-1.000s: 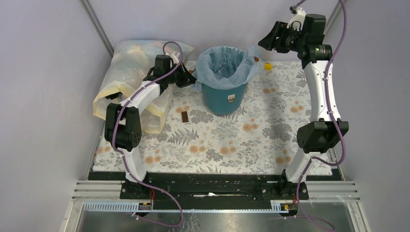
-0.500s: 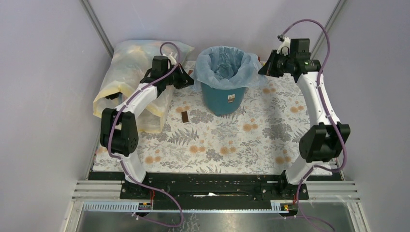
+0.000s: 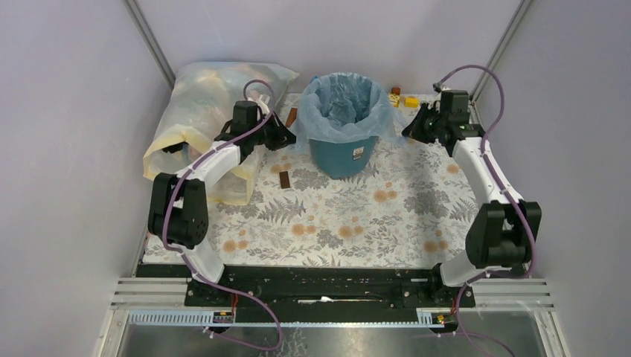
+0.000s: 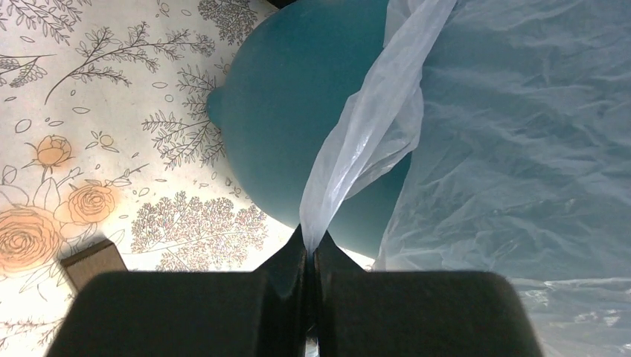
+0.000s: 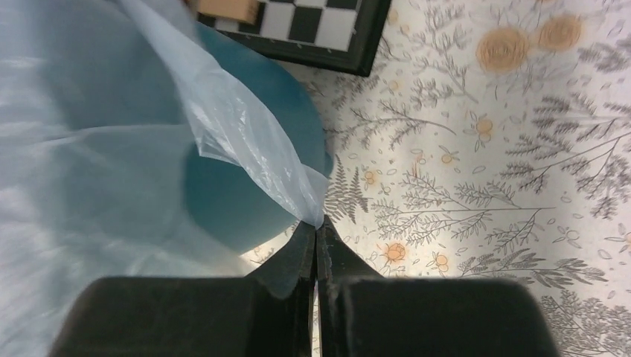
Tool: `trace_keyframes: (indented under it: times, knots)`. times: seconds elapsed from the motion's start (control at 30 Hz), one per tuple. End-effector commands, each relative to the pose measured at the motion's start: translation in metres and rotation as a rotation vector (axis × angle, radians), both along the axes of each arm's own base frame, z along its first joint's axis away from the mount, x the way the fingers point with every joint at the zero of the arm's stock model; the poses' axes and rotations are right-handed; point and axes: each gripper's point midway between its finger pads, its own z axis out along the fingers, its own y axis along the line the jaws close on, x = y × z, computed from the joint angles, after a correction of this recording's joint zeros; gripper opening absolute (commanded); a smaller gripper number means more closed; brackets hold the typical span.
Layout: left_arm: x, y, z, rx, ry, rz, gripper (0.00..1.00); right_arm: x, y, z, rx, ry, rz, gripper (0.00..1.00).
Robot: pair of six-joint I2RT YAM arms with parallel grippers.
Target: Put the trash bags into the trash bin
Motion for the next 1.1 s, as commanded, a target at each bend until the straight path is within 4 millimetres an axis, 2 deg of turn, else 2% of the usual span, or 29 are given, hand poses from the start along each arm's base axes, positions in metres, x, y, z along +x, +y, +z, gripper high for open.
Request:
trace_keyframes:
  times: [0.0, 0.1, 0.37, 0.63, 0.8, 1.07]
  knots:
    - [0.013, -0.01, -0.005, -0.027, -0.026, -0.031, 0.0, 0.02, 0.001, -0.024, 0.027, 0.005, -0.029, 0.0]
    - [0.02, -0.011, -0.014, -0.016, -0.014, -0.032, 0.0, 0.03, 0.007, -0.041, 0.063, 0.021, -0.022, 0.0]
    - [0.023, -0.011, -0.04, 0.0, 0.022, -0.03, 0.0, 0.036, 0.015, -0.091, 0.091, 0.104, -0.02, 0.0]
    - [0.032, -0.012, -0.049, 0.01, 0.028, -0.029, 0.0, 0.049, 0.028, -0.117, 0.098, 0.132, -0.03, 0.0]
    - [0.033, -0.009, -0.066, 0.036, 0.05, -0.015, 0.0, 0.046, 0.04, -0.148, 0.082, 0.192, -0.006, 0.0]
    - [0.032, -0.014, -0.086, 0.049, 0.046, -0.012, 0.0, 0.043, 0.035, -0.159, 0.053, 0.196, -0.026, 0.0]
